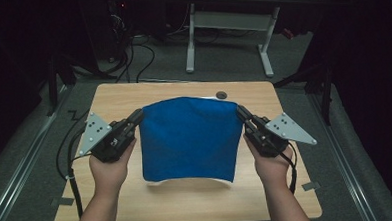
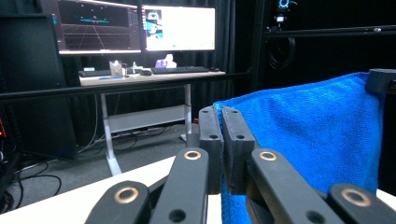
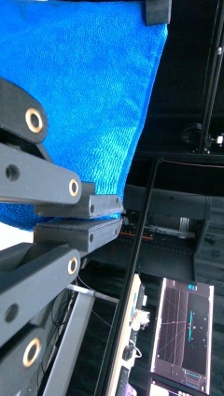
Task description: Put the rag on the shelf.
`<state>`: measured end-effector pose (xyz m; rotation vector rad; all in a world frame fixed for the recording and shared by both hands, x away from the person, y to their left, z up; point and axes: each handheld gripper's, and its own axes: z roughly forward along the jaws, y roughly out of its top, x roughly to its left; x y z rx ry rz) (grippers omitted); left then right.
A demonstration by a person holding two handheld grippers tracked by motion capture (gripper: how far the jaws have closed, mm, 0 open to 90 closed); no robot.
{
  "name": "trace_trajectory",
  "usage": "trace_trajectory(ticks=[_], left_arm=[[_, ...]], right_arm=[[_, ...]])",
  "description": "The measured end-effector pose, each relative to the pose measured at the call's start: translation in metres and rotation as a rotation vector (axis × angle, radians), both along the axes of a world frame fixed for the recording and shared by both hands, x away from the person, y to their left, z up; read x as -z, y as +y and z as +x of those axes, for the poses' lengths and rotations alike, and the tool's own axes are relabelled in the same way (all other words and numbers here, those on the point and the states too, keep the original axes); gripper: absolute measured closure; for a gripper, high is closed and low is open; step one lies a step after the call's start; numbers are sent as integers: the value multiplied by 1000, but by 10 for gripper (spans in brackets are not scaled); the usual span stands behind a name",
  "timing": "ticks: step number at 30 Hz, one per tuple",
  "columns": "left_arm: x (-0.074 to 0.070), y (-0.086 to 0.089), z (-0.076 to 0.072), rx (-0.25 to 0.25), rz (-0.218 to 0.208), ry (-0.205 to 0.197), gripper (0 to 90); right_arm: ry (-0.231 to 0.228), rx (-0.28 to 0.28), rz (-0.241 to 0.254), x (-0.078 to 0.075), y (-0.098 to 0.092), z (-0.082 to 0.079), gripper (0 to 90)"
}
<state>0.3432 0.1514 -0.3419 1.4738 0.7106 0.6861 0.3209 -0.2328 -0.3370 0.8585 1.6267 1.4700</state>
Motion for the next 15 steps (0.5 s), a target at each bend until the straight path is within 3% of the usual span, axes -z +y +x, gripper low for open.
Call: trace_trajectory(ticks=[6, 7, 10, 15], left_arm=[[-5, 3, 13, 8, 12, -13, 881], [-7, 4, 21, 13, 13, -4, 881], [-9, 6, 30, 11, 7, 14, 882], [-17, 7, 54, -29, 28, 24, 882]], right_arm=[[12, 7, 10, -6, -3, 10, 879], [20, -9, 47, -9, -6, 16, 879], [17, 6, 43, -12, -8, 21, 879], [22, 24, 44, -24, -10, 41, 880]])
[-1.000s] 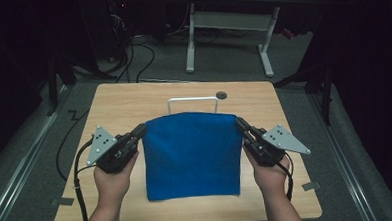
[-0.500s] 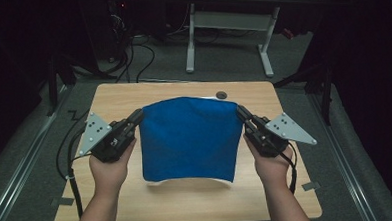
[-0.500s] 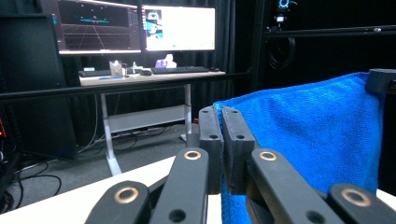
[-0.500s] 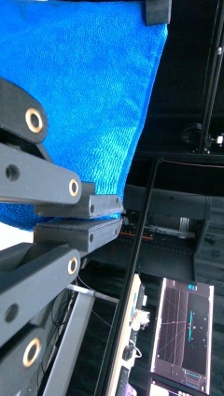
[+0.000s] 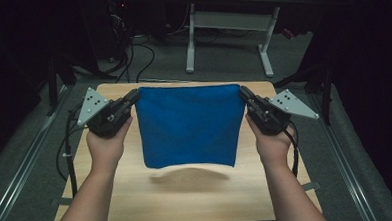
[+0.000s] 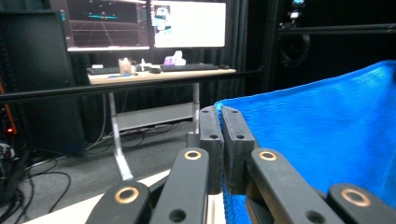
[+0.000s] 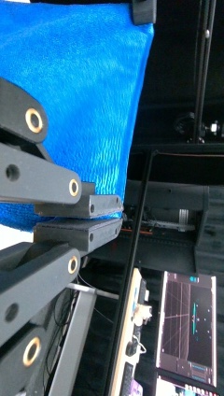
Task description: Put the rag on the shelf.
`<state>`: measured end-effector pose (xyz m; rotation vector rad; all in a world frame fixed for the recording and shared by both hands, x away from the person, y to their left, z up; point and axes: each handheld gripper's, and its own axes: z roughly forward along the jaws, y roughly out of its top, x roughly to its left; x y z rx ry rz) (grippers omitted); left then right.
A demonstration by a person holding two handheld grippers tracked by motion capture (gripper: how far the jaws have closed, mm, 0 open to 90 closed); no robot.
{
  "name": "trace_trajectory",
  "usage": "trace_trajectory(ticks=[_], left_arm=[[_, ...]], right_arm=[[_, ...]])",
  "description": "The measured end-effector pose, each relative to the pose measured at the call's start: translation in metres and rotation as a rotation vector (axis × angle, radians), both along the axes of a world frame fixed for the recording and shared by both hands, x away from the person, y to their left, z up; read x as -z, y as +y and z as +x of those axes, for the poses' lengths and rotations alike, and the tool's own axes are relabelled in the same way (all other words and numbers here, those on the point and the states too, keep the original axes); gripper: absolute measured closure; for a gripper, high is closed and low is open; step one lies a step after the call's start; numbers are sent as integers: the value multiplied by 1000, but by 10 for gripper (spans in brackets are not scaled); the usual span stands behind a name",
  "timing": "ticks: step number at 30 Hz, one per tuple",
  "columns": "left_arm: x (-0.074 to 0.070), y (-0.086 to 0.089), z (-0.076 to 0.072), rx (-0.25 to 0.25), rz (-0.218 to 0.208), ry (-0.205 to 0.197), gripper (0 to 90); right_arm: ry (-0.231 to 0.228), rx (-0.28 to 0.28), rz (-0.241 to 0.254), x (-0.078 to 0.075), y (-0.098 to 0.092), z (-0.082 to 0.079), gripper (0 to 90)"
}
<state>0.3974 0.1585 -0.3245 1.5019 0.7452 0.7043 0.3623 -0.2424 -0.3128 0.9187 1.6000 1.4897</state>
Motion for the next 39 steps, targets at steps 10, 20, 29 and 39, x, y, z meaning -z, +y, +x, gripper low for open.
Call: trace_trajectory(ticks=[10, 20, 29, 39], left_arm=[[-11, -7, 38, -52, 62, 11, 883], [-23, -13, 88, -119, 102, -23, 884], [-23, -23, 123, -156, 134, 10, 884], [-4, -34, 150, -170, 194, 77, 883]], right_arm=[[-5, 27, 5, -18, 4, 34, 881], [11, 60, 2, -20, 8, 88, 883], [23, 88, -50, -25, 8, 120, 884], [89, 131, -136, -12, 6, 153, 884]])
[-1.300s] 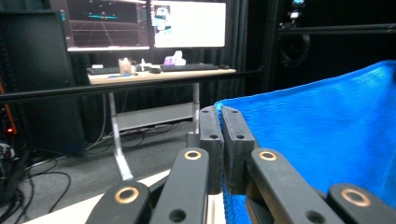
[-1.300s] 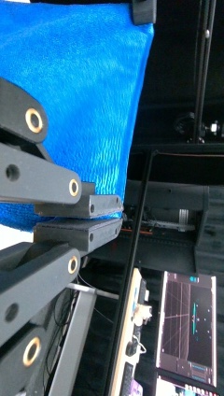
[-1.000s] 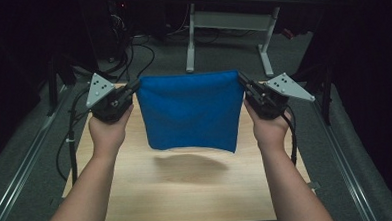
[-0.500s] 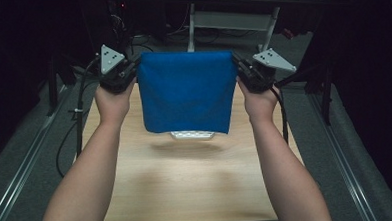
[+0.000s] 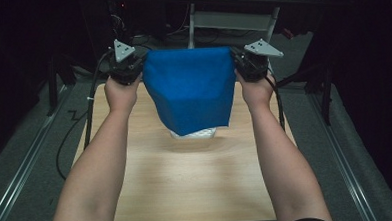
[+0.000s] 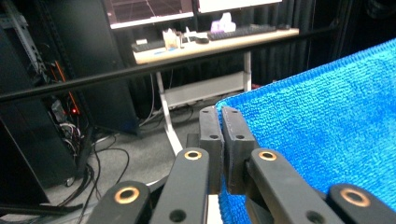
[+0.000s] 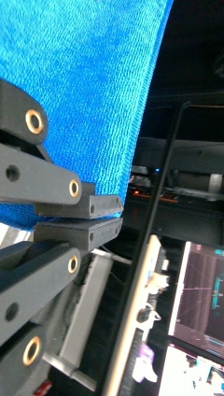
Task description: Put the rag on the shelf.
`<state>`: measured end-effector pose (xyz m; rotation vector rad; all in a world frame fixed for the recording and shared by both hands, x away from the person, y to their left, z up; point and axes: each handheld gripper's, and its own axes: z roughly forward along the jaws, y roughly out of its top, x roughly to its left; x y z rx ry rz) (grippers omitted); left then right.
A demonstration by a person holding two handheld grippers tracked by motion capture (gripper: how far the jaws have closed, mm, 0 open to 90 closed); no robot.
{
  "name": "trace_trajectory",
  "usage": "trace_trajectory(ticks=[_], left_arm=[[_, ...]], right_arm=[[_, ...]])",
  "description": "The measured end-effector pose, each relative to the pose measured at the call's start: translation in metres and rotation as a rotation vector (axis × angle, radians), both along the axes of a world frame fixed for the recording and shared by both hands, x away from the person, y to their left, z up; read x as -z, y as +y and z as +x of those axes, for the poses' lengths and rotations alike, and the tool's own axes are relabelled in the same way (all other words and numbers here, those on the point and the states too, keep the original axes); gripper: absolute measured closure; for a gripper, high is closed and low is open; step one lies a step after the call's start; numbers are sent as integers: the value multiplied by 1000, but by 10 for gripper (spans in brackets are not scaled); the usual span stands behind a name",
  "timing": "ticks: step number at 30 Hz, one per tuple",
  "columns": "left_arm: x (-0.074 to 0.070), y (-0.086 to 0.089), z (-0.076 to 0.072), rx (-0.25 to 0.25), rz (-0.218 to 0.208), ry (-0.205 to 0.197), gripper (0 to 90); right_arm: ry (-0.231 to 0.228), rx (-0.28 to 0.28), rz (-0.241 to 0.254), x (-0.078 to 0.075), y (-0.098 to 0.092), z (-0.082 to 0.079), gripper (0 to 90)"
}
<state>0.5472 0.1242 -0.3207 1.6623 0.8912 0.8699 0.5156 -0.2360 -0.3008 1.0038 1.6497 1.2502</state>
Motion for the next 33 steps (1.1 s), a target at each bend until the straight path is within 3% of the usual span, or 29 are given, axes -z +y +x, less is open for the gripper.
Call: trace_trajectory(ticks=[2, 3, 6, 9, 11, 13, 20, 21, 28, 33], left_arm=[[14, -4, 8, -3, 32, 60, 882], [14, -4, 8, -3, 32, 60, 882], [40, -6, 12, 10, 24, 136, 882], [51, -6, 11, 20, 26, 155, 882], [64, -4, 8, 33, 11, 177, 882], [67, -4, 7, 38, 6, 185, 882], [95, -7, -4, 70, 64, 243, 882], [98, -8, -7, 72, 69, 232, 882], [125, -8, -14, 80, 39, 287, 882], [141, -6, -17, 99, 42, 327, 882]], right_arm=[[32, 6, -27, 10, -1, 8, 884], [45, 6, -29, 15, -1, 10, 884], [98, 10, -32, 33, -2, 16, 884], [141, 11, -29, 48, -4, 18, 884], [153, 6, -34, 56, -5, 17, 883], [161, 3, -38, 62, -5, 15, 883], [187, -11, -36, 82, -5, 5, 883], [196, -11, -36, 87, -5, 3, 883], [262, -14, -28, 116, -6, -5, 882], [295, -22, -24, 132, -6, -8, 882]])
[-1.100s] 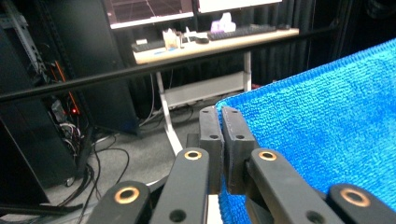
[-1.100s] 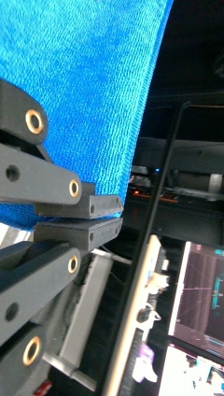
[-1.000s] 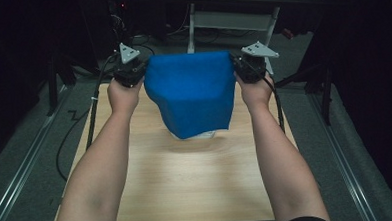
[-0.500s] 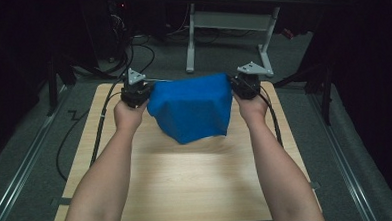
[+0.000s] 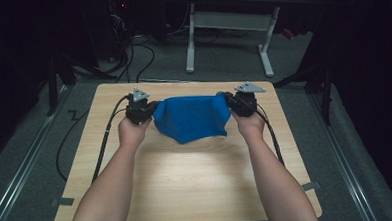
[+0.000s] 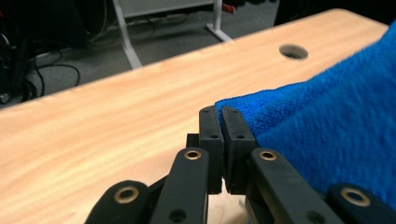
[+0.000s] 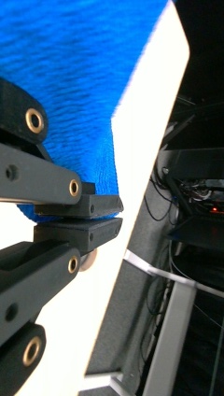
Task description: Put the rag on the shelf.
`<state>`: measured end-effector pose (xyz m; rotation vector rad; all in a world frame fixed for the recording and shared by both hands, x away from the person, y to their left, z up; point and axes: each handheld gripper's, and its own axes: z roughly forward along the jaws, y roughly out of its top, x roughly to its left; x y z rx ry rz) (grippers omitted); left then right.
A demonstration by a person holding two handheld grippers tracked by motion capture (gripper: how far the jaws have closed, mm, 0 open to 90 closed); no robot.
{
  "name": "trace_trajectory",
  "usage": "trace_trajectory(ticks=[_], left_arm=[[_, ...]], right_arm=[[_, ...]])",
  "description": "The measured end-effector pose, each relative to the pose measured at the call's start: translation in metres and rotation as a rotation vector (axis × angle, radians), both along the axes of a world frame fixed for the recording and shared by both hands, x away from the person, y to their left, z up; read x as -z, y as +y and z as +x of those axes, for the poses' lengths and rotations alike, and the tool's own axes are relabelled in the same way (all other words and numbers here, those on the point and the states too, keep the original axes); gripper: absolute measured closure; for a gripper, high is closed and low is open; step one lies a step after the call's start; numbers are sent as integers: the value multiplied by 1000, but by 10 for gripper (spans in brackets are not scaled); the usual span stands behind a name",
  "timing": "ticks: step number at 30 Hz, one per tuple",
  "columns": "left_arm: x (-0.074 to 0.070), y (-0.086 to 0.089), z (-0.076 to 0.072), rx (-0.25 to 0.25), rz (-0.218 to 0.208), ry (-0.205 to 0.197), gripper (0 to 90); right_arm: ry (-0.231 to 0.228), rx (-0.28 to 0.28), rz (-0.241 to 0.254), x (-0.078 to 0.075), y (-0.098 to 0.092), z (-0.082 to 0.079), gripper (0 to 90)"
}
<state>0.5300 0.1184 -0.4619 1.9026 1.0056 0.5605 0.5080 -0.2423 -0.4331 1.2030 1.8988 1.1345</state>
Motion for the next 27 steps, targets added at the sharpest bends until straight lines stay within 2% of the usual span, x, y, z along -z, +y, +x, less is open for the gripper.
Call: trace_trajectory(ticks=[3, 6, 8, 14, 17, 19, 27], left_arm=[[6, 3, -1, 4, -24, 21, 882], [11, 1, -2, 25, -10, 42, 882], [15, -2, -4, 35, -7, 38, 882], [24, -2, -4, 42, -33, 65, 881], [31, 2, -3, 30, -55, 89, 880], [35, 3, -3, 30, -52, 104, 879], [40, 2, -5, 38, -55, 110, 874]], right_arm=[[22, -4, 0, 10, 2, -2, 882], [40, -10, 11, 19, 3, -4, 881], [52, -17, 13, 23, 4, -4, 881], [68, -28, 9, 31, 9, -5, 881], [76, -30, 12, 34, 11, -6, 880], [78, -33, 8, 37, 11, -6, 880], [103, -17, 35, 46, 8, -4, 878]])
